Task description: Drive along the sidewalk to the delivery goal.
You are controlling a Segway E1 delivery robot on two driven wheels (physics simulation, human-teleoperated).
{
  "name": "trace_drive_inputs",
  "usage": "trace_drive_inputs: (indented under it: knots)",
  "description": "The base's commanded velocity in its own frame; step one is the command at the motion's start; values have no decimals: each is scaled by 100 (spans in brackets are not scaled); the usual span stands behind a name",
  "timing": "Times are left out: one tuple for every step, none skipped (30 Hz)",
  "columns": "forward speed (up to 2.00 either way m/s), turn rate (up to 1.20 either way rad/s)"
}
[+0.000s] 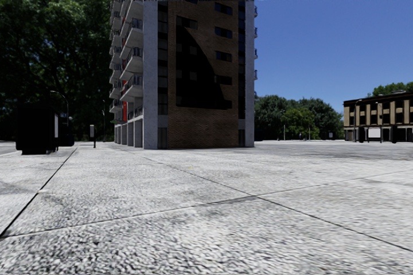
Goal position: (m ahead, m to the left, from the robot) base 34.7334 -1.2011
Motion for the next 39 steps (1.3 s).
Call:
trace_drive_inputs:
  knots:
    - [200,-52]
    - [200,-52]
    - [200,-52]
    - [200,-52]
    - [200,-52]
    - [200,-52]
    - [200,-52]
    - [200,-52]
    - [200,-52]
    - [200,-52]
    - [200,-52]
    - [200,-52]
    - [200,-52]
    - [200,-52]
    - [200,-52]
    - [200,-52]
    - [200,-52]
    - [200,-52]
    - [200,-42]
    - [200,-42]
    - [200,0]
    - [200,0]
    - [200,0]
    - [200,0]
    - [200,0]
    - [200,0]
    - [200,0]
    - [200,0]
    - [200,0]
    - [200,0]
    - [200,0]
    - [200,0]
    - [200,0]
    - [200,0]
    - [200,0]
    - [200,0]
    - [200,0]
    - [200,0]
    - [200,0]
